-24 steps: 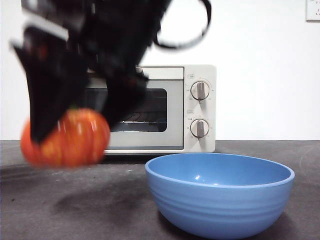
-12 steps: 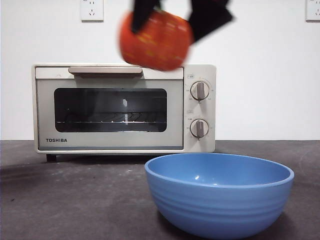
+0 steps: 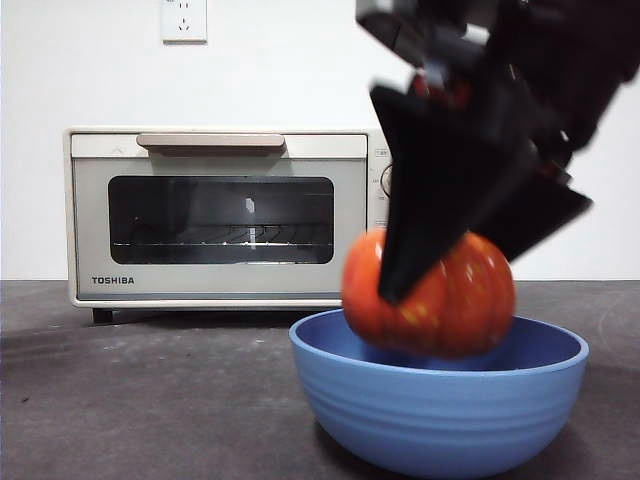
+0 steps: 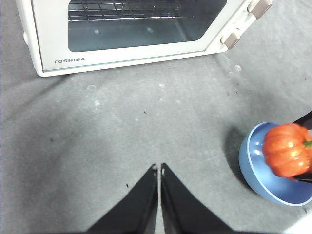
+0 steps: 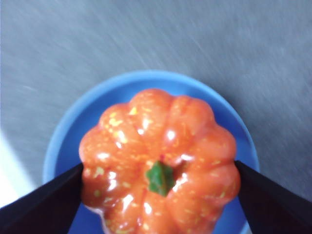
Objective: Place pumpkin in the steamer
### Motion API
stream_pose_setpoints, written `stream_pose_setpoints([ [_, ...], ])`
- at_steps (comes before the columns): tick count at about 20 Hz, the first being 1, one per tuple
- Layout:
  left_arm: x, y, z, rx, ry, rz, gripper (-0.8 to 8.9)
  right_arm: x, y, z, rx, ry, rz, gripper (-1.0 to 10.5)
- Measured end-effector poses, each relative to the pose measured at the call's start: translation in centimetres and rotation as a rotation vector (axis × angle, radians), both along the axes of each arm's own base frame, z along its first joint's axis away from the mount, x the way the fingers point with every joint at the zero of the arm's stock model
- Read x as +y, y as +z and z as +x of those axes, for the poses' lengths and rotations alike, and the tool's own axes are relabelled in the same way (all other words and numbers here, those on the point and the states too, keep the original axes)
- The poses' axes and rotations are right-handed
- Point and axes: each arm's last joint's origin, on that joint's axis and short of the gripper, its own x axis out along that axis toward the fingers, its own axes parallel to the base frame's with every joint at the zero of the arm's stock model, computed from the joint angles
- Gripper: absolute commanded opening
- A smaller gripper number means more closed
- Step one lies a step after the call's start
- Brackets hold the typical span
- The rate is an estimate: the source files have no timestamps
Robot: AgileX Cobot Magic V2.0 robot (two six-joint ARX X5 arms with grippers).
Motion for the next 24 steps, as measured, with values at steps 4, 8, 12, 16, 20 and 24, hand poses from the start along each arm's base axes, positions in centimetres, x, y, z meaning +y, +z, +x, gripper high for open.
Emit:
stream_pose_setpoints([
  [4, 0.0, 0.0, 0.0, 0.000, 0.000, 0.000, 0.15, 0.2, -1.6, 0.2, 0.005, -0.004, -0.003, 3.9],
  [8, 0.0, 0.0, 0.0, 0.000, 0.000, 0.000, 0.15, 0.7, -2.5, 0.6, 0.023, -0.005, -0.023, 4.0],
  [12, 0.0, 0.0, 0.0, 0.000, 0.000, 0.000, 0.15, 0.8, -2.9, 0.7, 0.036, -0.003, -0.036, 4.6],
  [16, 0.0, 0.0, 0.0, 0.000, 0.000, 0.000, 0.15, 0.8, -3.0, 0.6, 0.051, 0.008, -0.030, 5.6],
  [20, -0.1, 0.0, 0.0, 0.000, -0.005, 0.000, 0.15, 1.0, -2.8, 0.4, 0.060, 0.022, -0.031, 5.6],
  [24, -0.1, 0.0, 0.0, 0.000, -0.005, 0.000, 0.15, 1.5, -0.8, 0.8, 0.064, 0.022, -0.036, 5.6],
])
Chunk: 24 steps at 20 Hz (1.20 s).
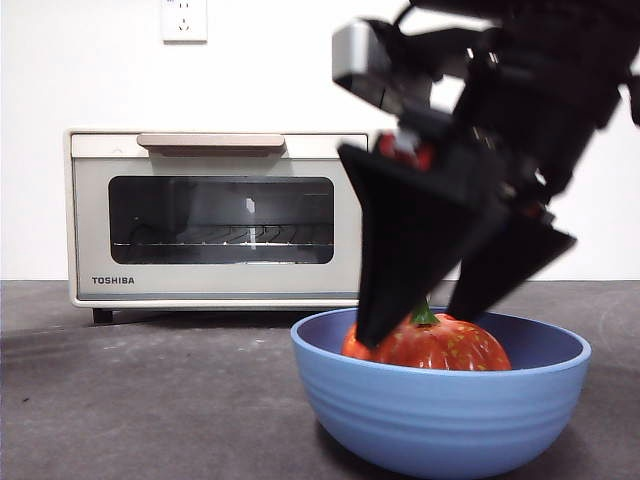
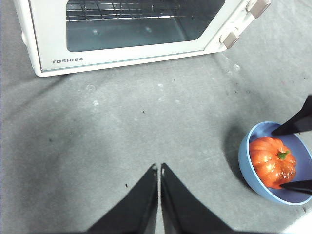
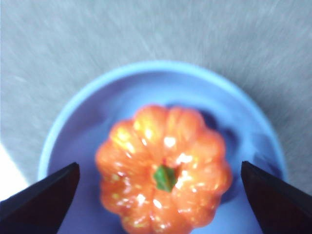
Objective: Place pumpkin in the steamer
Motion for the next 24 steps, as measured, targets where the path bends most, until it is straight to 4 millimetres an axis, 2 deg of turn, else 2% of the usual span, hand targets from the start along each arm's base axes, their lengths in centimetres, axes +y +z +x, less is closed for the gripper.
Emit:
stream_pose_setpoints([
  [5, 0.0, 0.0, 0.0, 0.000, 0.000, 0.000, 0.15, 0.7, 3.6, 0.6, -0.027, 0.001, 0.030, 5.5],
  [8, 0.0, 0.0, 0.0, 0.000, -0.002, 0.000, 0.15, 0.1, 6.1, 0.7, -0.079, -0.015, 0.087, 5.4],
  [10, -0.1, 0.0, 0.0, 0.000, -0.005, 0.000, 0.15, -1.1, 7.7, 0.6, -0.116, -0.046, 0.126, 5.4],
  [15, -0.1, 0.0, 0.0, 0.000, -0.006, 0.000, 0.15, -6.1, 10.0, 0.3, -0.135, -0.174, 0.189, 5.3],
  [18, -0.1, 0.0, 0.0, 0.000, -0.006, 0.000, 0.15, -8.4, 10.0, -0.3, -0.103, -0.196, 0.278, 5.2],
  [21, -0.1, 0.0, 0.0, 0.000, -0.006, 0.000, 0.15, -9.7, 7.8, -0.6, -0.034, -0.225, 0.287, 5.2],
  [24, -0.1, 0.0, 0.0, 0.000, -0.006, 0.000, 0.15, -10.1, 5.9, -0.7, 0.023, -0.230, 0.291, 5.2],
])
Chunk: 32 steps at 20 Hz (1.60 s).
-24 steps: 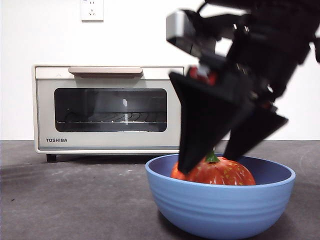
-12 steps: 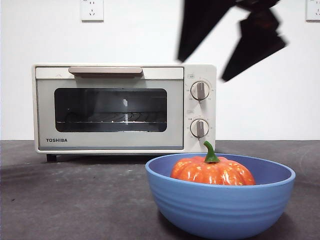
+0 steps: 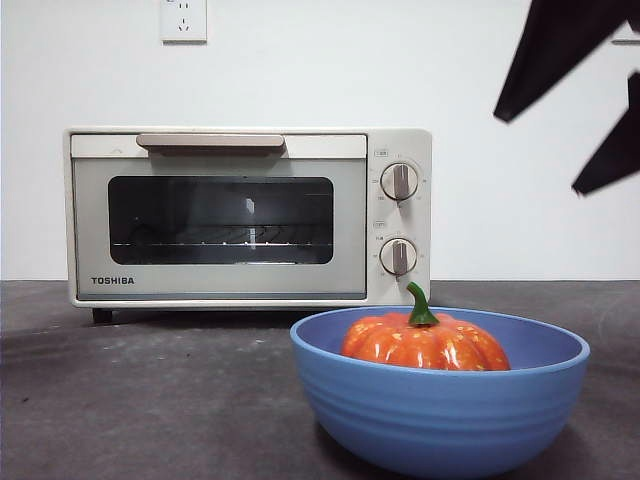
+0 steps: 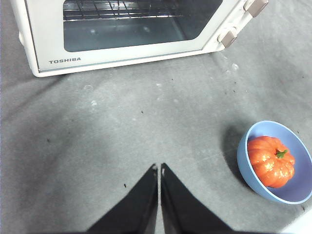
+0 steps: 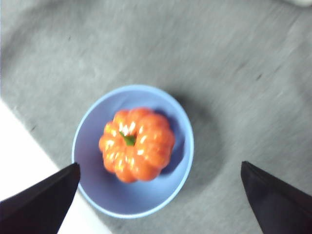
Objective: Place pumpkin in the steamer
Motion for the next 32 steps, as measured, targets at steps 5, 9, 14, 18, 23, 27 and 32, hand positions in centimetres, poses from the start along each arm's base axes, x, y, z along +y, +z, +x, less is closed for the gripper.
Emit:
stream_pose_setpoints([
  [5, 0.0, 0.0, 0.0, -0.003, 0.000, 0.000, 0.15, 0.1, 0.2, 0.2, -0.030, 0.002, 0.020, 5.2],
  [9, 0.0, 0.2, 0.2, -0.031, 0.001, -0.003, 0.15, 0.1, 0.2, 0.2, -0.029, 0.001, 0.021, 5.2],
  [14, -0.9, 1.6, 2.0, -0.180, -0.021, -0.066, 0.16, 0.1, 0.2, 0.2, -0.027, -0.002, 0.022, 5.2],
  [18, -2.4, 2.3, 5.5, -0.257, -0.052, -0.140, 0.16, 0.1, 0.2, 0.2, -0.026, -0.002, 0.022, 5.2],
  [23, -4.2, 2.1, 10.6, -0.279, -0.075, -0.168, 0.16, 0.1, 0.2, 0.2, -0.026, -0.002, 0.022, 5.2],
  [27, -5.3, 0.8, 14.1, -0.234, -0.075, -0.157, 0.15, 0.1, 0.2, 0.2, -0.027, -0.002, 0.022, 5.2],
  [32, -6.5, -0.9, 16.4, -0.190, -0.094, -0.131, 0.16, 0.1, 0.2, 0.2, -0.027, -0.002, 0.022, 5.2],
])
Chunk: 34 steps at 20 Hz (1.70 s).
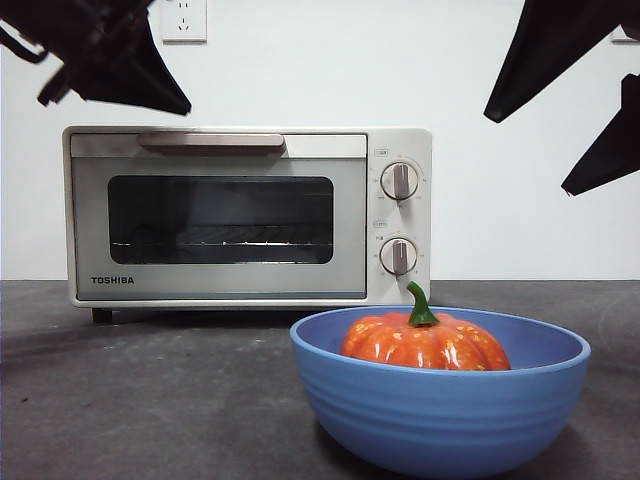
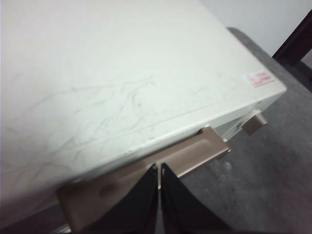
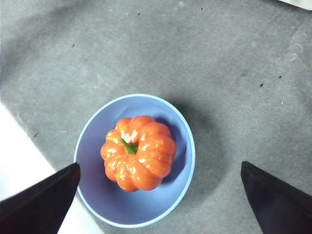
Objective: Place pumpkin in the steamer
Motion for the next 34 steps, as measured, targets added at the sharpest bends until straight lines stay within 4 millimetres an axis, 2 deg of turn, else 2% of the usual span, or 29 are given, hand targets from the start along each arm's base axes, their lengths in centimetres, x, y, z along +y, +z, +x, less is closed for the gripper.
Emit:
stream_pose_setpoints([
  [5, -0.8, -1.1, 0.9, -0.011, 0.006, 0.046, 0.15, 0.0, 0.0, 0.0, 0.000, 0.000, 0.000, 5.2],
  [10, -1.3, -1.2, 1.5, -0.040, -0.004, 0.075, 0.15, 0.0, 0.0, 0.0, 0.000, 0.000, 0.000, 5.2],
  [16, -2.3, -1.2, 1.0, 0.003, -0.048, 0.100, 0.15, 0.0, 0.0, 0.0, 0.000, 0.000, 0.000, 5.2],
  [22, -3.5, -1.8, -0.9, 0.157, -0.146, 0.127, 0.15, 0.0, 0.0, 0.0, 0.000, 0.000, 0.000, 5.2],
  [29, -3.5, -5.4, -3.1, 0.512, -0.186, 0.240, 0.15, 0.0, 0.0, 0.0, 0.000, 0.000, 0.000, 5.2],
  [34, -3.5, -5.5, -3.2, 0.529, -0.175, 0.254, 0.15, 0.0, 0.0, 0.0, 0.003, -0.002, 0.001, 5.2],
])
